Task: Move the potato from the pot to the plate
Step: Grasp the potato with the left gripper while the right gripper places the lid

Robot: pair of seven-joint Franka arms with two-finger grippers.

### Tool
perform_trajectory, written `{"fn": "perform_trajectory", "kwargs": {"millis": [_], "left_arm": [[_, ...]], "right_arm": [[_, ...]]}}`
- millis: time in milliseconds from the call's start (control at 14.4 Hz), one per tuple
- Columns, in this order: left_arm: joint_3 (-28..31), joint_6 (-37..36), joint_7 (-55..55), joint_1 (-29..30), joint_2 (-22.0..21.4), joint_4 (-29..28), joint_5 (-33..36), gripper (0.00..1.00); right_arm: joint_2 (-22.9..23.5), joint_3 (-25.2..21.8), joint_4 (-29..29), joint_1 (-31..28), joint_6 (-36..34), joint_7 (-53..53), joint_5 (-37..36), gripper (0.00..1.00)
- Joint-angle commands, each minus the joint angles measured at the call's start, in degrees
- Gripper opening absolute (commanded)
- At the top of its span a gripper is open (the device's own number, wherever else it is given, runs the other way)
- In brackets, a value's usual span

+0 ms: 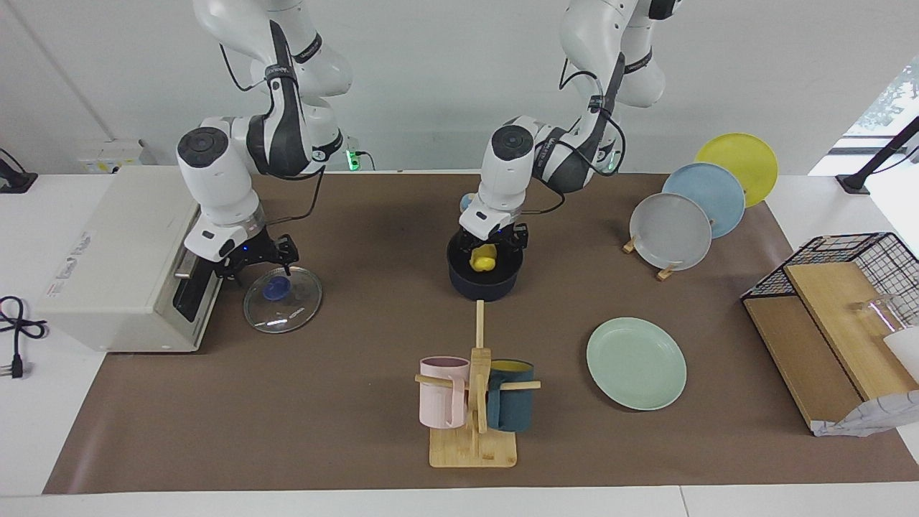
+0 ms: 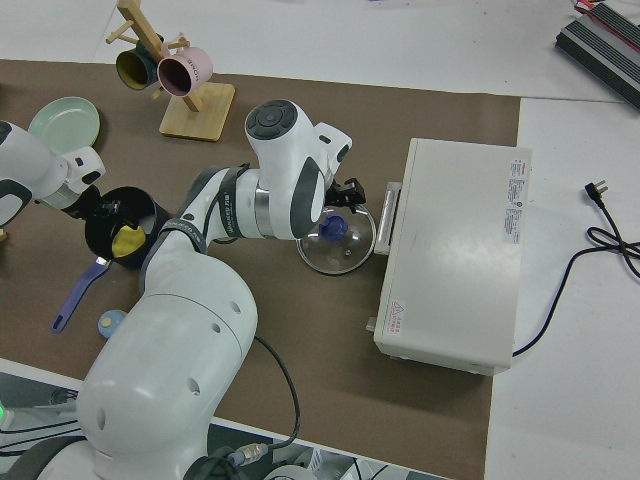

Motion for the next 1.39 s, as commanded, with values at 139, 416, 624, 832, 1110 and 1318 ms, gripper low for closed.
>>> {"fn": "perform_trajectory", "kwargs": {"millis": [139,416,624,832,1110,1318], "left_arm": [[1.0,3.8,-1.5,-2.2,1.3,-1.7,-0.6,1.00],[1.1,4.0,-1.5,-2.2,1.3,-2.2,-0.6,1.00],[1.1,3.6,-1.4,-2.2,1.3,-2.2,-0.6,0.70],[1.1,3.6,-1.3,-2.0,1.3,-2.0,-0.6,0.12],[1.1,3.3,-1.5,-1.8,1.4,-1.6,-0.6,0.00],[1.1,3.0,-3.1,-1.7,1.0,-1.2,-0.6,0.00]], "right_arm": [[-0.5,0.6,16.8,1.0,-20.4,6.8,1.1,1.00],[-1.1,1.0,25.0,1.2,-30.8,7.4,1.0,1.00],[-0.9,0.9,25.9,0.8,-32.4,10.8,1.7,1.00],[-1.0,-0.6,26.2,3.0,-31.9,14.0,2.3,1.00],[-0.9,-2.9,26.0,3.9,-31.7,14.1,2.6,1.00],[-1.1,-2.8,25.9,3.8,-31.3,14.2,2.6,1.00]]}}
